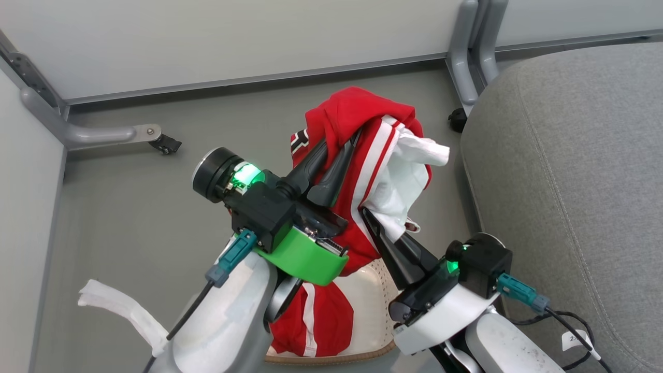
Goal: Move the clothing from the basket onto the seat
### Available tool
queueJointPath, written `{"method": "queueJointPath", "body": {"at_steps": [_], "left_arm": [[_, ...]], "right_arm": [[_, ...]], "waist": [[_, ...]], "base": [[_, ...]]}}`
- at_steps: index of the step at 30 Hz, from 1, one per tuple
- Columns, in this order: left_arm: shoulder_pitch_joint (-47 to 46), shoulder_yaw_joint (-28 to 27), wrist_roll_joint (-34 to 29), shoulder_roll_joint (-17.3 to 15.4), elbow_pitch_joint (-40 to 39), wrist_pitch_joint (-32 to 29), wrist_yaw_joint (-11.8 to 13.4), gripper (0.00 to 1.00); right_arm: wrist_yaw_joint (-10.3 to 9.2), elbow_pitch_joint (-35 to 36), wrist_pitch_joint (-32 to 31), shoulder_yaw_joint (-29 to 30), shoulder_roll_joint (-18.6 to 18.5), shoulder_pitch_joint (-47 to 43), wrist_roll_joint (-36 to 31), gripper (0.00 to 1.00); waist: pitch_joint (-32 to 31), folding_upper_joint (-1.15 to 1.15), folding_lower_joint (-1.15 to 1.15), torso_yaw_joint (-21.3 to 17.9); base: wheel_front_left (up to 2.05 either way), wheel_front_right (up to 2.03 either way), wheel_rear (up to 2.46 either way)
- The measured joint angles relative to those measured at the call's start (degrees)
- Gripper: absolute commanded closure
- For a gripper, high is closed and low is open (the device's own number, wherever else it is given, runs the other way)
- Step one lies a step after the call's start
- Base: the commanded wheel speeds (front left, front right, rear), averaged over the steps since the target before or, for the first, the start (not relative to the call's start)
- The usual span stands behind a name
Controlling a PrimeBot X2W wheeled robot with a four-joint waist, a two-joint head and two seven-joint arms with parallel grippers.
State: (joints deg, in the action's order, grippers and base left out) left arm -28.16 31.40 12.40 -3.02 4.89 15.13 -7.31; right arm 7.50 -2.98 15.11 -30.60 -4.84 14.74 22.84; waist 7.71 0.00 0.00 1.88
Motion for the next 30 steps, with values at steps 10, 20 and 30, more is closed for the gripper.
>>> {"method": "queueJointPath", "body": {"at_steps": [10, 20, 30], "left_arm": [[0.2, -0.6, -0.1, 0.0, 0.6, 0.0, 0.0, 1.0], [0.2, -1.8, -1.4, 0.1, 0.9, 0.0, 0.0, 0.0], [0.2, -2.2, -1.9, 0.1, 1.0, 0.0, 0.0, 0.0]], "right_arm": [[0.0, 0.5, 0.0, 0.3, -0.1, -0.1, 0.0, 1.0], [0.0, 1.0, 0.0, 1.6, 0.0, -0.2, 0.0, 1.0], [0.0, 1.4, 0.0, 3.1, 0.1, -0.3, -0.2, 1.0]], "waist": [[0.2, 0.0, 0.0, -0.2], [0.6, 0.0, 0.0, -0.6], [1.2, 0.0, 0.0, -1.4]], "base": [[0.0, 0.0, 0.0], [0.0, 0.0, 0.0], [0.0, 0.0, 0.0]]}}
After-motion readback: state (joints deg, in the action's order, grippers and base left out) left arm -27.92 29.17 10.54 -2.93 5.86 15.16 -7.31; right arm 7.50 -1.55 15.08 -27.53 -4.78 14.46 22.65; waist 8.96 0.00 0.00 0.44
